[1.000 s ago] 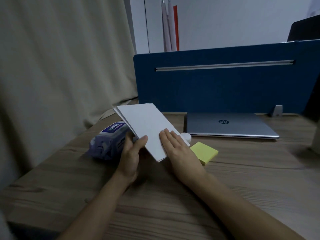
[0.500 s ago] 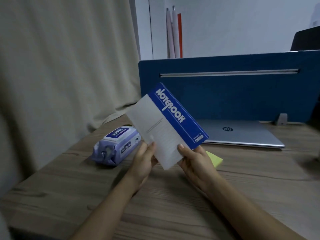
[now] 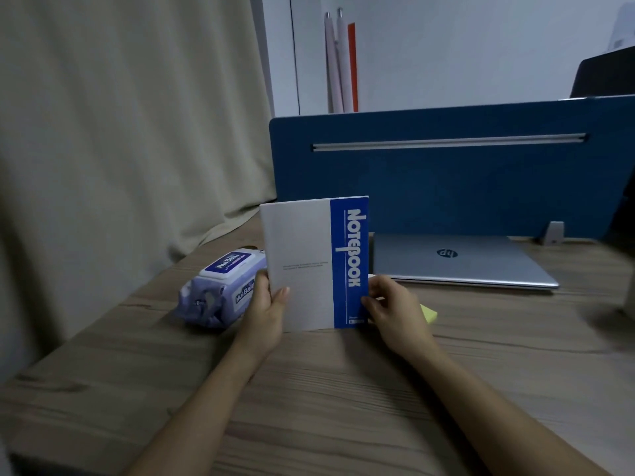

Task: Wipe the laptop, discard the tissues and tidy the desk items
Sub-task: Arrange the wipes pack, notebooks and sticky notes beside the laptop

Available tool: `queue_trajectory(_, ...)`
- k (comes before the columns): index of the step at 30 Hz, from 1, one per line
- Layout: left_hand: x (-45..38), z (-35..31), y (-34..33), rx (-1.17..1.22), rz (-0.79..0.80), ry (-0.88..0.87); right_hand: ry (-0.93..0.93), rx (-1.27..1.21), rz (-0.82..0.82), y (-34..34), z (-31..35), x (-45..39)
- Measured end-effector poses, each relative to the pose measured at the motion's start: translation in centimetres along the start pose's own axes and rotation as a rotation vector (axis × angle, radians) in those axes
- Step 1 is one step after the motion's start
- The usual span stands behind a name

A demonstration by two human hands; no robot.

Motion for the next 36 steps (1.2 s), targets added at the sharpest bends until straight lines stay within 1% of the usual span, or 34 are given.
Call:
queue_trajectory(4,0.6,0.6,-0.1,-0.088,0.028,0.019,0.001,0.025,0.004,-0.2,0.0,-0.1)
queue_trajectory(7,0.1,0.2,0.3,-0.051,-0.014,-0.007,0.048,0.009,-0.008,-0.1,0.6,-0.4)
queue_trajectory(11,-2.5,-1.2,0.6,0.0,-0.093,-0.087,0.136,-0.055,-0.118,1.2,2.3,-2.7)
queue_trajectory(15,-6.6,-1.2,-0.3,0.104,-0.109,-0.081,0.103,-0.06,-0.147,1.8,1.8,-6.3)
queue_trajectory(18,-9.4,-0.2,-1.7,0.128,-0.115,-0.054,0.088,0.018,-0.143,2.3,0.5,-9.1)
queue_trajectory(21,-11.3,1.3,-3.4,0.077,-0.123,-0.053,0.044,0.025,-0.111,2.5,-1.7,-11.7)
queue_trajectory(25,-13.4,3.7,-4.7,0.003,-0.125,-0.033,-0.01,0.053,-0.019,1.3,-4.6,-14.2)
queue_trajectory(28,-14.8,5.1,-5.3,-0.064,-0.088,0.001,-0.097,0.042,-0.021,0.7,-7.0,-15.5)
queue_trajectory(33,-15.8,6.9,-6.0,-0.154,-0.035,0.056,-0.104,0.178,0.014,-0.2,-7.9,-16.6)
queue_trajectory(36,-15.6,7.4,-6.5,-0.315,0.01,0.077,-0.095,0.273,0.043,-0.5,-8.0,-16.4)
Point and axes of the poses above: each hand's wrist, its own x-axis away from the middle knuckle, its own y-axis out of the back of the hand, z = x × y, the point moved 10 cm from there along -x, towards the middle knuckle, and after that the axes turned 3 degrees about -x, right-handed, at the moved point
